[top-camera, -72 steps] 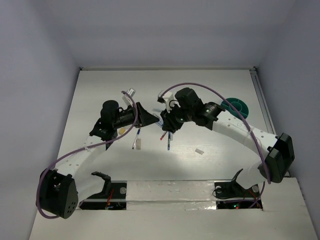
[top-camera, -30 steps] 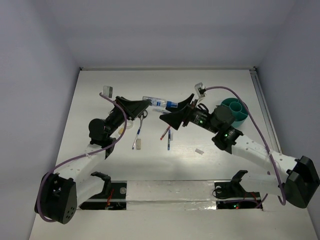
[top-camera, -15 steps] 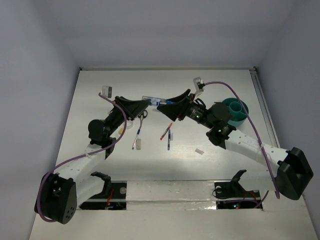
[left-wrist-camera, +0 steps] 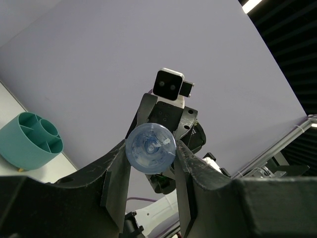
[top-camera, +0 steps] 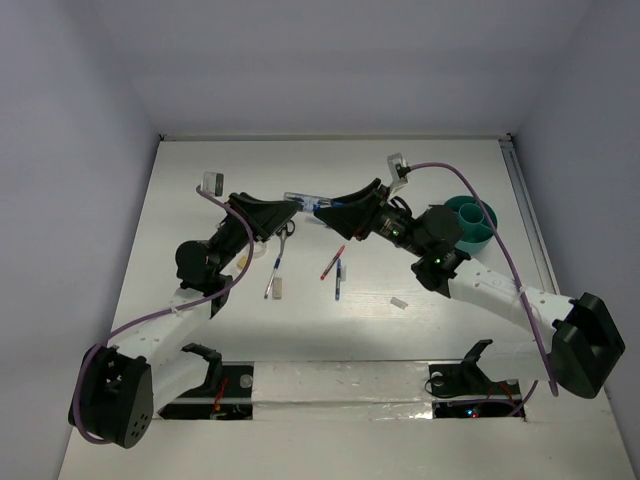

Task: Sort the stationery into containers
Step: Place the stationery in the storage box, then pick up the stationery from the center of the board.

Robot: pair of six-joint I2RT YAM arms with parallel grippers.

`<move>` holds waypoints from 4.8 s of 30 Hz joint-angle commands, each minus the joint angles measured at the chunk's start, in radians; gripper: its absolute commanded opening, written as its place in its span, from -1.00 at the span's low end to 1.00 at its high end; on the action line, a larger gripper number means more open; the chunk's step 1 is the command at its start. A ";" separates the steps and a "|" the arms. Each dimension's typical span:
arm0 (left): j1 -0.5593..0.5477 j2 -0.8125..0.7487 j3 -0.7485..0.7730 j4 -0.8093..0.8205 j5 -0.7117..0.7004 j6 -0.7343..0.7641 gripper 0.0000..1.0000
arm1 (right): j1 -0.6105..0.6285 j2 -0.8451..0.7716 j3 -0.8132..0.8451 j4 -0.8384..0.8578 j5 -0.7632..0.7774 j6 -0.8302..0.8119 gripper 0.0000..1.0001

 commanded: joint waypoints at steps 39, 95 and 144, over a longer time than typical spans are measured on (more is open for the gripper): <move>-0.005 -0.517 0.223 -1.390 -0.170 1.000 0.98 | -0.420 -0.094 0.545 -1.563 0.601 -0.441 -0.79; -0.212 -0.688 0.191 -1.436 -0.297 0.992 0.98 | -0.814 0.326 0.686 -1.732 0.539 -0.541 -0.33; -0.148 -0.837 0.240 -1.589 -0.842 0.892 0.84 | 0.399 0.812 0.704 -1.108 0.656 -0.105 0.26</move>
